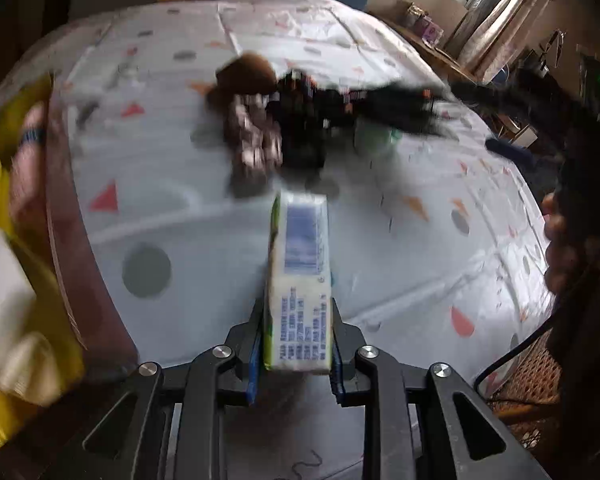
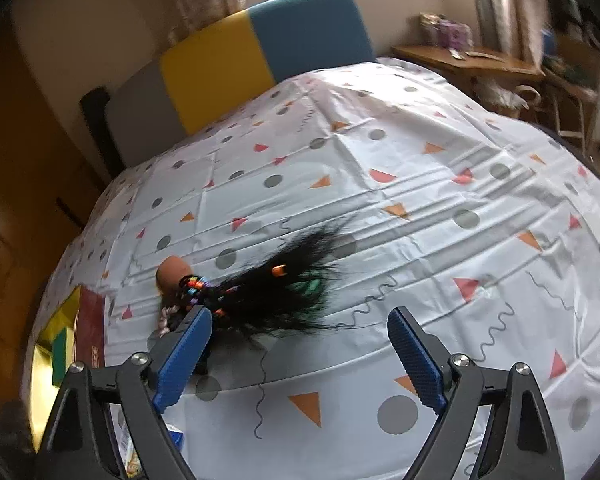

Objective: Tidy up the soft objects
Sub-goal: 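Hold the soap bar with the left tool while the right tool grasps the black braided hair extension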

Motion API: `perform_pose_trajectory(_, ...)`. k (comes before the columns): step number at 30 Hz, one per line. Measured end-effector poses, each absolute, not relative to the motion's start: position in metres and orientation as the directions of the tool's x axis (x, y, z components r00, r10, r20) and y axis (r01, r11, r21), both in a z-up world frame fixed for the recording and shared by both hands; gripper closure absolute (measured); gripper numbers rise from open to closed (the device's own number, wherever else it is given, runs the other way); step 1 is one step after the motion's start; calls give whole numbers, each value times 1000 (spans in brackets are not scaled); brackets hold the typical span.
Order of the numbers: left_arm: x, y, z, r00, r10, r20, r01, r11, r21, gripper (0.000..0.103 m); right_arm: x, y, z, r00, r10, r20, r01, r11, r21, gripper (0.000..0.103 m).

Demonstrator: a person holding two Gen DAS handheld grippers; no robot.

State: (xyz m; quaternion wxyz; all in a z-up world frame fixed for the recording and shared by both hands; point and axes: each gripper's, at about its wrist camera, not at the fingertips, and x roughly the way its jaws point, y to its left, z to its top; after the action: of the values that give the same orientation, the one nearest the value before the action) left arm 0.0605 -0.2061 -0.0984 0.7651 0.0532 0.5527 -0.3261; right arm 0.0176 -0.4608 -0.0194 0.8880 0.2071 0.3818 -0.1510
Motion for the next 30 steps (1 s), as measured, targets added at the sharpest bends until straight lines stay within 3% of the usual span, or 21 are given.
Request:
perform_pose_trajectory(7,60,-202,-100,177,-469,-865,557,773,-305,78,36,-421,-16,655,-64,-753,237,964,124,26)
perform_pose_trajectory(11,60,-199,-101,170,-486,-857,554,767,-324,78,58,-405,-13,613,-42,-789,80,997,9,27)
perform_pose_trajectory(16,63,-191,-102,154,-514,-844,529,764,-369,78,97,-371,-27,518,-166,-839,-172,941,-292,29)
perform_pose_trajectory(22,64,-187,-101,146,-528,-837,515,763,-391,78,138,-358,-65,390,-256,-884,-348,848,-399,30)
perform_pose_trajectory(24,65,-185,-102,142,-537,-832,510,760,-403,78,148,-359,-76,365,-279,-888,-340,848,-406,45)
perform_pose_trajectory(25,65,-185,-102,140,-540,-830,508,759,-408,78,152,-360,-78,363,-254,-896,-323,868,-377,59)
perform_pose_trajectory(28,64,-183,-102,140,-540,-830,510,758,-407,78,156,-366,-70,392,-223,-893,-255,906,-338,74)
perform_pose_trajectory(30,63,-183,-101,146,-535,-832,517,759,-397,78,157,-375,-62,408,-205,-890,-194,933,-304,75)
